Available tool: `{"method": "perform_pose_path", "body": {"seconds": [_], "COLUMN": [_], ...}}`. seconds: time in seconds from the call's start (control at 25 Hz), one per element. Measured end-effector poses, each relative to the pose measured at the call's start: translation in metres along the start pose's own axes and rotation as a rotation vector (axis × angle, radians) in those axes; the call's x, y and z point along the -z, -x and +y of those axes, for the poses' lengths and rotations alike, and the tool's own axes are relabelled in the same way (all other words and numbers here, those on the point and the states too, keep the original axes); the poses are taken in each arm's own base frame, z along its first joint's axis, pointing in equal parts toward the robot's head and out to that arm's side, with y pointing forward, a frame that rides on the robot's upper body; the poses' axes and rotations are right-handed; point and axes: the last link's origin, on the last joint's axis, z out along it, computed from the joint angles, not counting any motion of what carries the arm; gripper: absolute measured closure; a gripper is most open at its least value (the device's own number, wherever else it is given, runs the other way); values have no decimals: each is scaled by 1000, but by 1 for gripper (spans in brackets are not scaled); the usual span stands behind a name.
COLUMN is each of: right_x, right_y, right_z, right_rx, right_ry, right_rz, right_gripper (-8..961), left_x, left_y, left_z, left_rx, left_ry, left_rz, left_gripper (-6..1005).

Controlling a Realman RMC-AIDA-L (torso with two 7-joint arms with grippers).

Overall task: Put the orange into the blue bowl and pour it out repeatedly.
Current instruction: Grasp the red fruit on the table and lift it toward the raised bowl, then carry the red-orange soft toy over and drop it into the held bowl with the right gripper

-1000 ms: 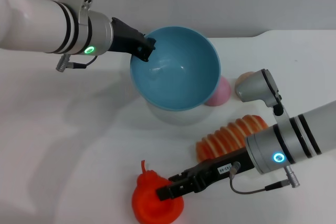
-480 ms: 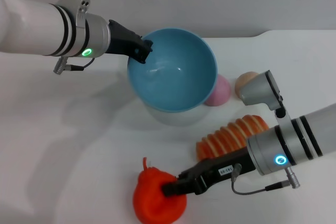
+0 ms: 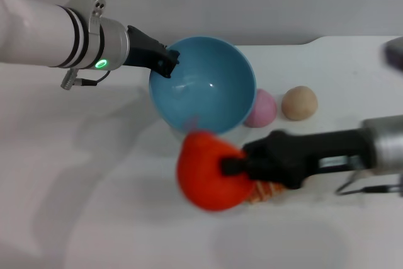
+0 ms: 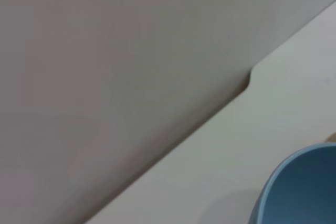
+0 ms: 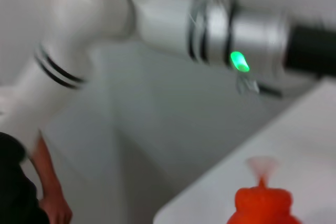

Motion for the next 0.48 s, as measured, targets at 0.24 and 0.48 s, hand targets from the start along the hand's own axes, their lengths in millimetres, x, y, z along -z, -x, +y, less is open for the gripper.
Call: {"method": "perform_pose_path", "body": {"seconds": [0.24, 0.48], "right_x": [47, 63], "right_y": [24, 14], "right_z": [17, 10], "right_rx": [145, 186], "right_ry": [-85, -184], "right_rz": [-104, -111], "right_gripper": [877, 928], "left_x": [0, 1], "left_y": [1, 5], "left_z": [11, 21], "left_rx": [-22, -33], "left_ry": [62, 104], "left_rz": [-77, -115], "left_gripper": [999, 999]}}
